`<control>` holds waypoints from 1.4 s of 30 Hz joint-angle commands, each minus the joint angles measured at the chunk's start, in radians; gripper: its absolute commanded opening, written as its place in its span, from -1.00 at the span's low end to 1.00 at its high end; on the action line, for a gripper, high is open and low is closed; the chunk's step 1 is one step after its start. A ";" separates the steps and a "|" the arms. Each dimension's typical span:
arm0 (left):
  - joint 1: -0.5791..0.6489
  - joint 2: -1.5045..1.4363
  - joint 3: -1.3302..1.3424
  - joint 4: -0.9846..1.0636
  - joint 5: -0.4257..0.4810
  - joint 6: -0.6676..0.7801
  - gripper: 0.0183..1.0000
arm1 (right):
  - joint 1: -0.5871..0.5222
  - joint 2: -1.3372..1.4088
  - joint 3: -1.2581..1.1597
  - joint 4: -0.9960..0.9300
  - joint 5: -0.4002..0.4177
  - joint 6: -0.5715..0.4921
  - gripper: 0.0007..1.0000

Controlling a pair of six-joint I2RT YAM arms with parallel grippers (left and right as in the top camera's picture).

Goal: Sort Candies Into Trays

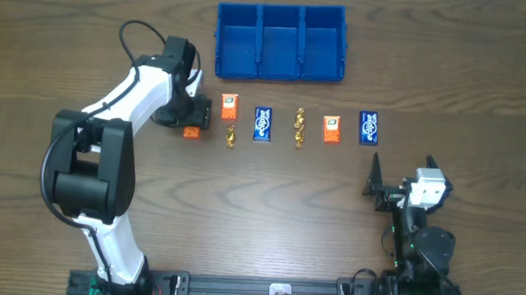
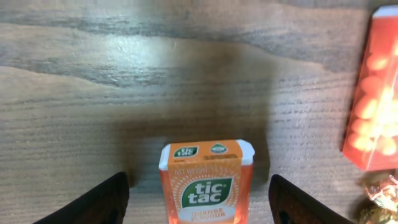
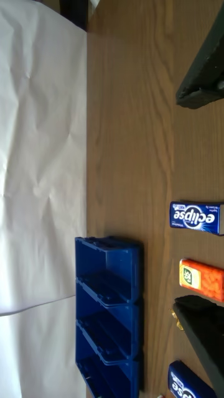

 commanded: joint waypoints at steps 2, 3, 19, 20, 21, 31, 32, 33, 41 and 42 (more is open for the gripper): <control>-0.004 0.022 0.018 0.005 -0.012 -0.011 0.40 | -0.004 -0.007 -0.005 -0.002 -0.006 -0.008 1.00; -0.004 0.023 0.018 0.005 -0.012 -0.011 0.39 | -0.004 -0.007 -0.005 -0.002 -0.006 -0.008 1.00; -0.004 0.042 0.018 0.001 -0.011 -0.019 0.18 | -0.004 -0.007 -0.005 -0.002 -0.006 -0.008 1.00; -0.004 0.043 0.018 -0.002 -0.012 -0.020 0.13 | -0.004 -0.007 -0.005 -0.002 -0.006 -0.008 1.00; -0.004 0.043 0.018 -0.006 -0.011 -0.029 0.07 | -0.004 -0.007 -0.005 -0.002 -0.006 -0.008 1.00; -0.015 0.043 0.022 -0.014 -0.011 -0.053 -0.35 | -0.004 -0.007 -0.005 -0.002 -0.006 -0.008 1.00; -0.018 0.043 0.029 -0.019 -0.011 -0.061 -0.38 | -0.004 -0.007 -0.005 -0.002 -0.006 -0.008 1.00; -0.021 0.042 0.038 -0.026 -0.011 -0.071 -0.42 | -0.004 -0.007 -0.005 -0.002 -0.006 -0.008 1.00; -0.056 -0.020 0.288 -0.201 -0.022 -0.125 -0.54 | -0.004 -0.007 -0.005 -0.002 -0.006 -0.008 1.00; -0.060 -0.031 0.318 -0.215 -0.024 -0.129 -0.54 | -0.004 -0.007 -0.005 -0.002 -0.006 -0.008 1.00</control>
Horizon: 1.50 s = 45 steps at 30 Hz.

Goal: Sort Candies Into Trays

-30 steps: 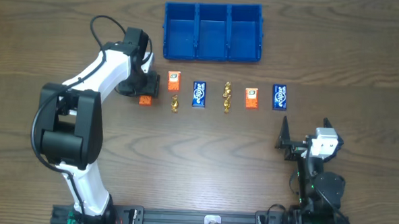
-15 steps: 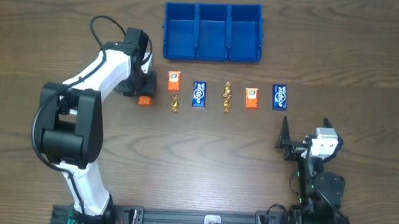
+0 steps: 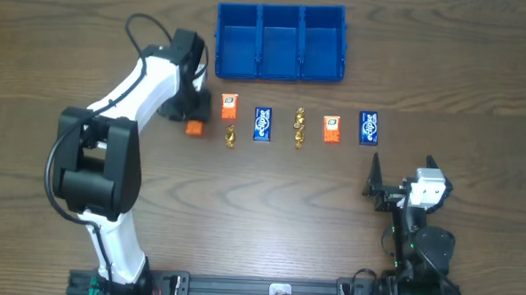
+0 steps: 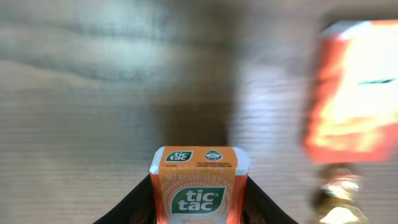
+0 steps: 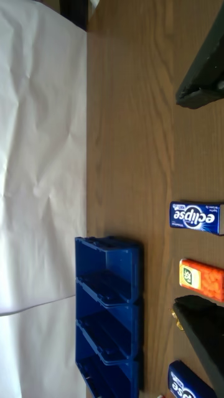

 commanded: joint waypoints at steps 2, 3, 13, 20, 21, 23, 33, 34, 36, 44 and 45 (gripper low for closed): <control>-0.032 -0.084 0.286 -0.113 -0.037 -0.081 -0.53 | -0.004 -0.007 -0.005 -0.002 -0.006 -0.008 1.00; -0.039 -0.087 0.343 -0.130 -0.047 -0.084 -0.53 | -0.004 -0.007 -0.005 -0.002 -0.006 -0.008 1.00; -0.064 0.139 0.865 -0.246 -0.076 -0.131 -0.51 | -0.004 -0.007 -0.005 -0.002 -0.006 -0.008 1.00; -0.082 0.386 1.079 -0.264 -0.076 -0.154 -0.49 | -0.004 -0.007 -0.005 -0.002 -0.006 -0.008 1.00; -0.087 0.409 1.089 -0.258 -0.076 -0.154 -0.49 | -0.004 -0.007 -0.005 -0.002 -0.006 -0.008 1.00; -0.095 0.436 1.094 -0.242 -0.076 -0.154 -0.49 | -0.004 -0.007 -0.005 -0.002 -0.006 -0.008 1.00; -0.120 0.483 1.094 -0.201 -0.096 -0.142 -0.51 | -0.004 -0.007 -0.005 -0.002 -0.006 -0.008 1.00; -0.120 0.483 1.094 -0.201 -0.104 -0.142 -0.50 | -0.004 -0.007 -0.005 -0.002 -0.006 -0.008 1.00; -0.120 0.483 1.094 -0.200 -0.111 -0.141 -0.50 | -0.004 -0.007 -0.005 -0.002 -0.006 -0.008 1.00; -0.120 0.483 1.094 -0.201 -0.129 -0.130 -0.49 | -0.004 -0.007 -0.005 -0.002 -0.006 -0.008 1.00; -0.120 0.483 1.094 -0.200 -0.130 -0.130 -0.48 | -0.004 -0.007 -0.005 -0.002 -0.006 -0.008 1.00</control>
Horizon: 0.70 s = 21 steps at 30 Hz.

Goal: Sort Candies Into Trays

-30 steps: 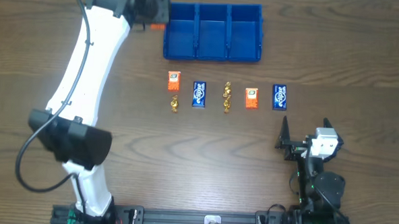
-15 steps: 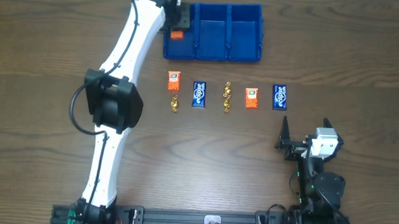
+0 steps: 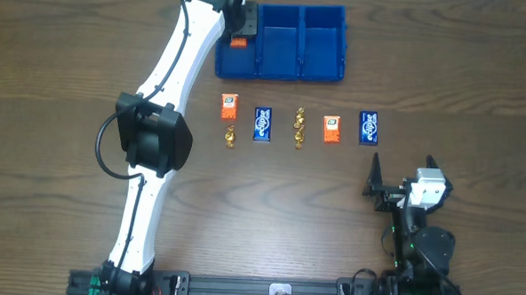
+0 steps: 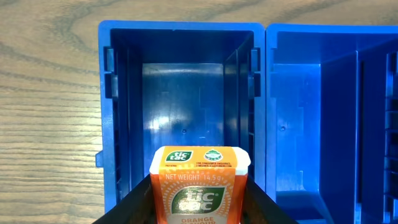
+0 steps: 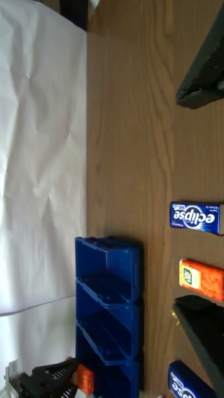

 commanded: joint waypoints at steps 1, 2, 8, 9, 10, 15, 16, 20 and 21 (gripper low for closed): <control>0.003 0.002 0.025 -0.001 -0.034 0.014 -0.48 | -0.004 -0.007 -0.005 -0.002 -0.006 -0.008 0.99; 0.003 0.002 0.025 -0.001 -0.034 0.014 -0.48 | -0.004 -0.007 -0.005 -0.002 -0.006 -0.008 1.00; 0.003 0.002 0.025 0.000 -0.042 0.014 0.03 | -0.004 -0.007 -0.005 -0.002 -0.006 -0.008 1.00; 0.003 0.002 0.025 0.000 -0.045 0.013 0.17 | -0.004 -0.007 -0.005 -0.002 -0.006 -0.008 1.00; 0.003 0.002 0.025 0.000 -0.050 0.013 0.25 | -0.004 -0.007 -0.005 -0.002 -0.006 -0.008 1.00; 0.000 -0.037 0.025 -0.016 -0.072 0.013 0.38 | -0.004 -0.007 -0.005 -0.002 -0.006 -0.008 1.00; -0.005 -0.059 0.025 -0.023 -0.082 0.013 0.39 | -0.004 -0.007 -0.005 -0.002 -0.006 -0.008 1.00; -0.031 -0.177 -0.008 -0.044 -0.105 0.013 0.40 | -0.004 -0.007 -0.005 -0.002 -0.006 -0.008 1.00; -0.042 -0.232 -0.053 -0.040 -0.115 0.013 0.41 | -0.004 -0.007 -0.005 -0.002 -0.006 -0.008 1.00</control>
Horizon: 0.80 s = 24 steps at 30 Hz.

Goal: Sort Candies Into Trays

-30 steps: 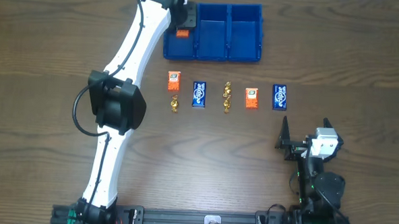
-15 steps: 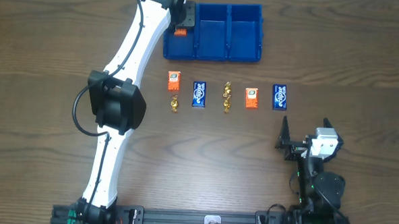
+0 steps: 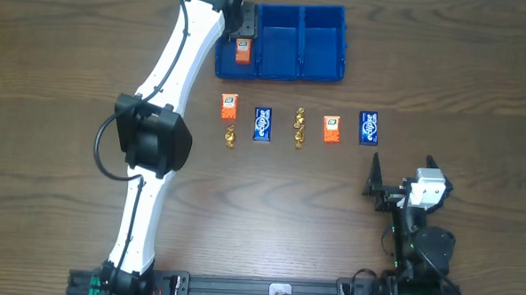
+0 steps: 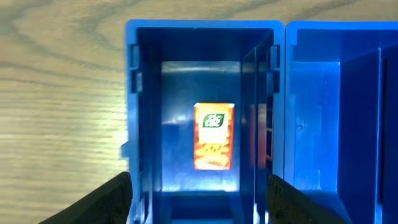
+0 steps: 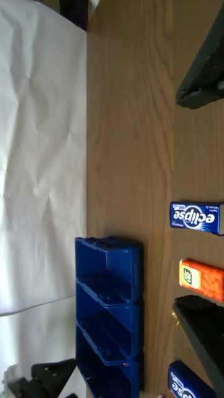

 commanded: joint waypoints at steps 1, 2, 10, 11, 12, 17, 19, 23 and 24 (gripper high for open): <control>-0.045 -0.257 -0.102 0.004 -0.060 0.005 0.41 | -0.004 -0.007 -0.005 -0.002 -0.006 -0.008 1.00; -0.056 -0.323 -0.180 0.026 -0.067 -0.001 0.42 | -0.004 -0.007 -0.005 -0.002 -0.006 -0.008 1.00; -0.104 -0.650 -0.679 0.142 -0.085 -0.056 0.42 | -0.004 -0.007 -0.005 -0.002 -0.006 -0.008 1.00; -0.105 -0.661 -0.717 0.147 -0.085 -0.066 0.42 | -0.004 -0.007 -0.005 -0.002 -0.006 -0.008 1.00; -0.105 -0.668 -0.752 0.154 -0.085 -0.076 0.42 | -0.004 -0.007 -0.005 -0.002 -0.006 -0.008 1.00; -0.100 -0.663 -0.905 0.220 -0.042 -0.102 0.45 | -0.004 -0.007 -0.005 -0.002 -0.006 -0.008 1.00; -0.089 -0.653 -0.989 0.297 0.005 -0.103 0.44 | -0.004 -0.007 -0.005 -0.002 -0.006 -0.008 1.00; -0.073 -0.603 -1.041 0.343 0.032 -0.113 0.44 | -0.004 -0.007 -0.005 -0.002 -0.006 -0.008 1.00; -0.072 -0.583 -1.041 0.350 0.032 -0.112 0.43 | -0.004 -0.007 -0.005 -0.002 -0.006 -0.008 1.00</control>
